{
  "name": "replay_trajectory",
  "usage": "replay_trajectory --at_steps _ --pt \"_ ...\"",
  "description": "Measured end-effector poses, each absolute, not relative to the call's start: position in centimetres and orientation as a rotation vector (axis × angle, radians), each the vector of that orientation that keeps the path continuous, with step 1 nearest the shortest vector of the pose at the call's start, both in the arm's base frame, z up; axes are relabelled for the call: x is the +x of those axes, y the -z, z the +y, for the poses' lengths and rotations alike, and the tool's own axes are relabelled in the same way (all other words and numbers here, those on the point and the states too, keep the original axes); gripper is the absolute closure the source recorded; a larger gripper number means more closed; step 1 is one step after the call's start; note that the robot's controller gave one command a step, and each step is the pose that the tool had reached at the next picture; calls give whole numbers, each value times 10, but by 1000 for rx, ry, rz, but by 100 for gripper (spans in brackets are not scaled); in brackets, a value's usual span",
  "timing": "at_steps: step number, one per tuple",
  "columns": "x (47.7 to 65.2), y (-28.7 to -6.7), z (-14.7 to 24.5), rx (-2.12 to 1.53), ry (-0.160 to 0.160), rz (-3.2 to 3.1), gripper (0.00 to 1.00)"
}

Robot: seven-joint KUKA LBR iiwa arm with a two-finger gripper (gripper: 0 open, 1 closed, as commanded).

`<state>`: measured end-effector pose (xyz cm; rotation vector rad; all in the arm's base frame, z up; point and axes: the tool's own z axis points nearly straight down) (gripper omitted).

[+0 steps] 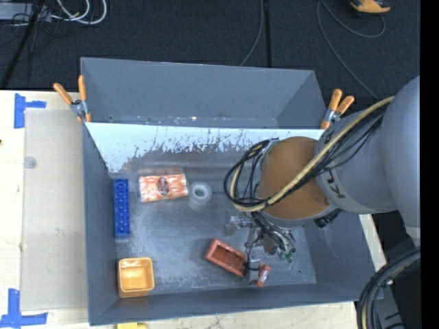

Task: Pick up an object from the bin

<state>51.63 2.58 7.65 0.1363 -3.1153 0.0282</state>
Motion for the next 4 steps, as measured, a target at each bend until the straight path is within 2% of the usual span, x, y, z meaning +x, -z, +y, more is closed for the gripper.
replay_trajectory --at_steps 4 --pt "517 -77 26 138 -29 -3117 100"
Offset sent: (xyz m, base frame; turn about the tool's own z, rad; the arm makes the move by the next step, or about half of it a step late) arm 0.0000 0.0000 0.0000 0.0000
